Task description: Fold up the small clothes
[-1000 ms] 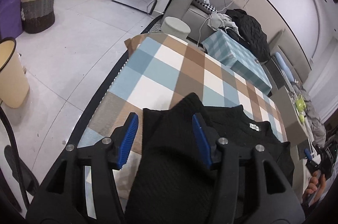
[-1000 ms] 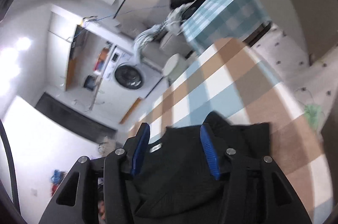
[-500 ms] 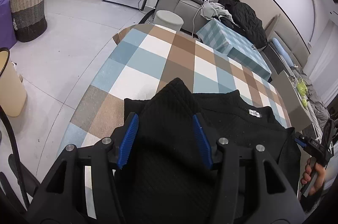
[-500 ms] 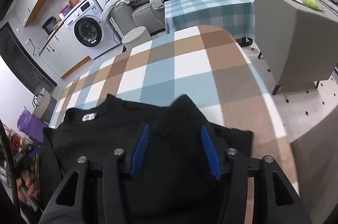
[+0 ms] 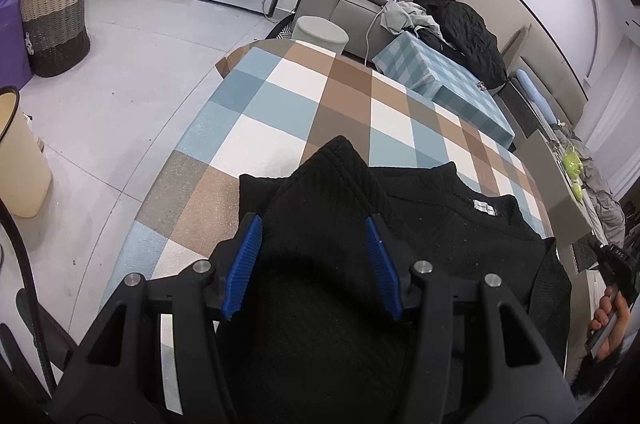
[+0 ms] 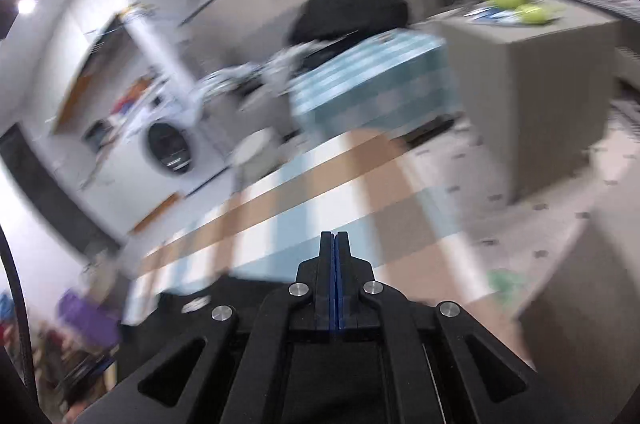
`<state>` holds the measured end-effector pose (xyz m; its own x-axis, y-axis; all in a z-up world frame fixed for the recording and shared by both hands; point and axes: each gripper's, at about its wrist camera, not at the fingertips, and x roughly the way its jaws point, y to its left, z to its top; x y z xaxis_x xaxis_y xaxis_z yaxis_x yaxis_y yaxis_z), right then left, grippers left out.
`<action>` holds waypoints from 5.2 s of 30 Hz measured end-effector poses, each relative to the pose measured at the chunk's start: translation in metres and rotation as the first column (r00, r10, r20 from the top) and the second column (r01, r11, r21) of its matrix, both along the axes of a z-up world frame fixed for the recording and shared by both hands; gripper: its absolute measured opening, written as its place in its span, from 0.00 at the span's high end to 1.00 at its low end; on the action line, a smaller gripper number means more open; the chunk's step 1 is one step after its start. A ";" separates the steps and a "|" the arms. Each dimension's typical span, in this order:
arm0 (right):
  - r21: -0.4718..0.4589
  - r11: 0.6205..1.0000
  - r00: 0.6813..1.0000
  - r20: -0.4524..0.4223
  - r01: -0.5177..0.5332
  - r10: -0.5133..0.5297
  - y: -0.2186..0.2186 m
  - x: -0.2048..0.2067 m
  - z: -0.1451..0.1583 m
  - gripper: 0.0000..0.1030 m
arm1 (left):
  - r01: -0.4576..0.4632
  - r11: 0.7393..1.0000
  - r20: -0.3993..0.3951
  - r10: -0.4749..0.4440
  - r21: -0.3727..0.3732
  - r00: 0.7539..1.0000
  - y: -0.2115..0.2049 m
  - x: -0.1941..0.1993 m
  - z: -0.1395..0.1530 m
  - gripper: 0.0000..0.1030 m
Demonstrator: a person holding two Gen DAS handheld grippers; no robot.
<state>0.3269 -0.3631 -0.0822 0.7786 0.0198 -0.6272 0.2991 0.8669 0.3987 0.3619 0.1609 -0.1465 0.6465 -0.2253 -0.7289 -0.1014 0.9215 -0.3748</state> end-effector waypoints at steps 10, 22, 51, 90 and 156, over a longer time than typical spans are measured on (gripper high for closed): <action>0.139 0.940 0.907 -0.250 -0.312 0.338 0.059 -0.001 -0.035 0.47 | 0.054 0.996 0.014 -0.055 0.076 0.998 -0.018 -0.016 0.010 0.50; -0.106 0.621 0.562 -0.563 -0.776 0.606 0.128 -0.086 -0.026 0.35 | 0.114 0.983 0.038 -0.121 0.145 0.992 -0.031 -0.053 0.023 0.44; -0.379 0.688 0.784 -0.251 -0.620 0.568 0.157 -0.268 0.078 0.35 | 0.164 0.974 0.167 -0.189 0.157 0.968 -0.041 -0.163 0.064 0.40; -0.224 0.890 0.891 -0.327 -0.397 0.315 0.113 -0.040 -0.034 0.24 | 0.184 0.969 0.033 -0.192 0.166 0.981 -0.051 -0.055 0.027 0.39; -0.241 0.948 0.953 -0.266 -0.209 0.143 0.078 -0.007 -0.044 0.66 | 0.071 0.972 -0.038 -0.065 0.224 0.997 -0.047 0.069 -0.006 0.39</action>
<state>0.3201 -0.2846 -0.1260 0.6015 -0.0488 -0.7974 0.1907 0.9780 0.0840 0.4309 0.1136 -0.1527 0.6121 -0.0960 -0.7849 -0.0437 0.9870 -0.1548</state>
